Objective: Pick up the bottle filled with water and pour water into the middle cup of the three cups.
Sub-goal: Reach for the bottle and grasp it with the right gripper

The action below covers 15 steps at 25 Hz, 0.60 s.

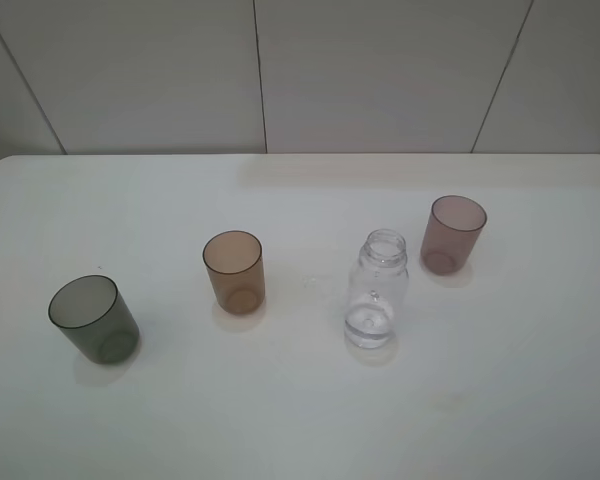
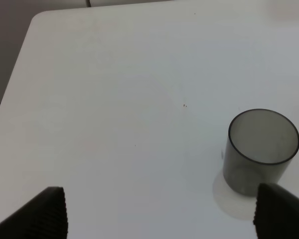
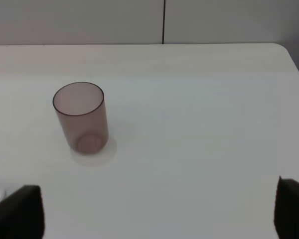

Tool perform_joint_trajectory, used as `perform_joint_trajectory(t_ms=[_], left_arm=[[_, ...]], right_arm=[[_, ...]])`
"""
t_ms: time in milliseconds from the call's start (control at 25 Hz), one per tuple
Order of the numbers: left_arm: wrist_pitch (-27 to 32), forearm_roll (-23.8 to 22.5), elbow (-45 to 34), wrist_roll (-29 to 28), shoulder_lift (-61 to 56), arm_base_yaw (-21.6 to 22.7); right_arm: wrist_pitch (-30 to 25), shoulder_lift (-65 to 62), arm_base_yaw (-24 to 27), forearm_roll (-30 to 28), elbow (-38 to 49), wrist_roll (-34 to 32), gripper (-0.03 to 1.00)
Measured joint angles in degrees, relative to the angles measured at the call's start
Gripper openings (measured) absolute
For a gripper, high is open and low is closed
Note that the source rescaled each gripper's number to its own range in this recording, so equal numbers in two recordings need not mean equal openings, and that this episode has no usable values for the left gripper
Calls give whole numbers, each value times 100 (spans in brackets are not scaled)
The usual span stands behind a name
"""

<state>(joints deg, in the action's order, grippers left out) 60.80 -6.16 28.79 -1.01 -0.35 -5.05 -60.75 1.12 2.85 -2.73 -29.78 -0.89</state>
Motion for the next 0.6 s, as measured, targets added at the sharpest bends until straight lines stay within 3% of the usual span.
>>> perform_joint_trajectory(t_ms=[320, 600], left_arm=[[0, 0, 0, 0, 0, 0], [0, 0, 0, 0, 0, 0]], right_arm=[[58, 1180, 0, 7, -193, 0, 100], [928, 3202, -7, 95, -1370, 0, 100]])
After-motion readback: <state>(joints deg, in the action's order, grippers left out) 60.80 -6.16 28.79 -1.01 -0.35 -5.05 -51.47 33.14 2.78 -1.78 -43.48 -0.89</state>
